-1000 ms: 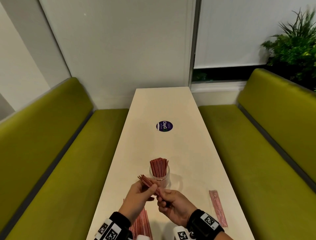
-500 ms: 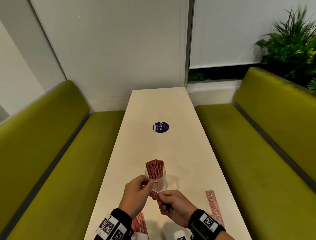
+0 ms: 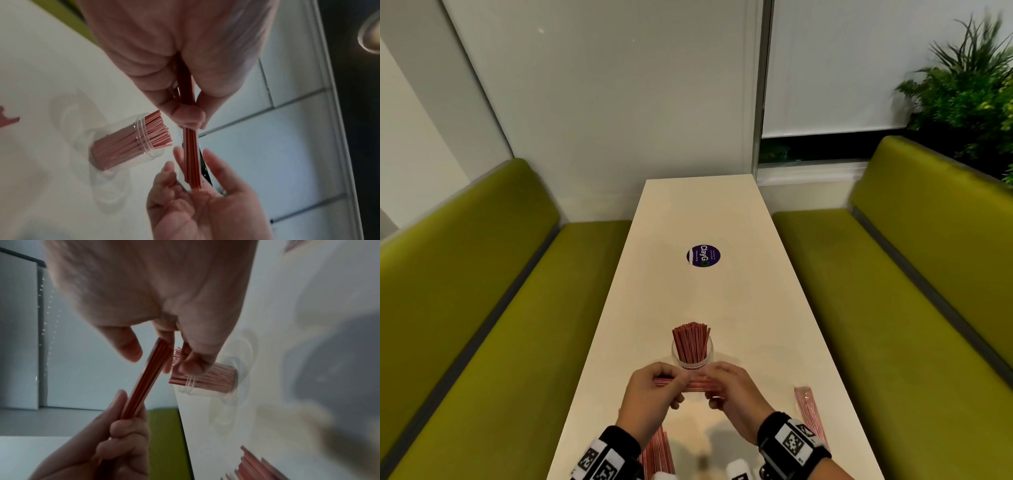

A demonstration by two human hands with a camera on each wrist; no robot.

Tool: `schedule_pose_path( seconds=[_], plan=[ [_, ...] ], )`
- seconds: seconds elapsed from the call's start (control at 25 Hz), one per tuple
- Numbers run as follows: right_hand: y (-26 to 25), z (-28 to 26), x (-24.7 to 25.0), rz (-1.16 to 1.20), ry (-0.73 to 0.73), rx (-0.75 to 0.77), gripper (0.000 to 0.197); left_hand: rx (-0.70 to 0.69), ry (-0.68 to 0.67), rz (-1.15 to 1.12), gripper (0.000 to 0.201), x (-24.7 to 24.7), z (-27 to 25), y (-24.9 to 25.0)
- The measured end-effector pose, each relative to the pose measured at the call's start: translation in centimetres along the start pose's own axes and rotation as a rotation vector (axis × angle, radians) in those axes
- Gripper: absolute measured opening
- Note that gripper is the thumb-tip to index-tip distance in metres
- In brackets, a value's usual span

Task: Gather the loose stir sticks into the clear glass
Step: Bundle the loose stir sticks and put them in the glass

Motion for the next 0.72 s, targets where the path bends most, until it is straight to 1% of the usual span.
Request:
schedule_pose_path(
  seconds=[0.04, 0.12, 0.2, 0.24, 0.32, 0.4, 0.48, 0.52, 0.64, 0.68, 0.72],
  plan=[
    [-0.5, 0.5, 0.3, -0.057, 0.048, 0.051, 0.019, 0.032, 0.022, -0.064, 0.013, 0.2, 0.3, -0.5],
    [-1.3, 1.2, -0.2, -0.192, 0.084, 0.113, 0.03, 0.062, 0.023, -0.136, 0.014, -0.3, 0.6, -0.7],
    [-1.5, 1.5, -1.0, -0.279, 0.094, 0.12, 0.039, 0.057, 0.002, -0.161, 0.014, -1.4, 0.7, -0.3],
    [-1.5, 1.8, -1.1, -0.288, 0.103, 0.107, 0.039, 0.059, 0.003, -0.176, 0.013, -1.6, 0.8, -0.2],
    [-1.5, 2.0, -0.7, -0.187, 0.086, 0.074, 0.031, 0.093, 0.026, -0.249, 0.013, -1.4, 1.2, -0.6],
    [-1.4, 2.2, -0.5, 0.015, 0.022, 0.046, 0.02, 0.185, 0.049, -0.404, 0.013, -1.1, 1.8, -1.9],
    [-1.6, 2.0, -1.0, 0.164, -0.057, 0.034, 0.01, 0.274, 0.029, -0.578, 0.014, -1.6, 2.1, -2.8],
    [-1.8, 2.0, -1.4, 0.207, -0.081, 0.038, 0.01, 0.3, 0.01, -0.642, 0.015, -2.0, 2.1, -2.9],
    [-2.2, 2.7, -2.1, 0.244, -0.084, 0.051, 0.015, 0.321, -0.038, -0.778, 0.025, -3.4, 2.4, -2.7],
    [-2.5, 3.0, -2.2, 0.192, -0.08, 0.076, 0.014, 0.316, -0.048, -0.81, 0.028, -3.8, 2.5, -2.6],
    [-2.8, 3.3, -2.2, 0.092, -0.072, 0.117, 0.014, 0.31, -0.057, -0.838, 0.03, -4.1, 2.6, -2.5]
  ],
)
Point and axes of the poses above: each hand's wrist, its own z-axis towards the middle knuckle, its own x-axis out of the back of the hand, y = z × x, the point moved 8 cm from there along z, towards the middle knuckle, and after that the axes turned 15 degrees about z, right-handed, at the moved point
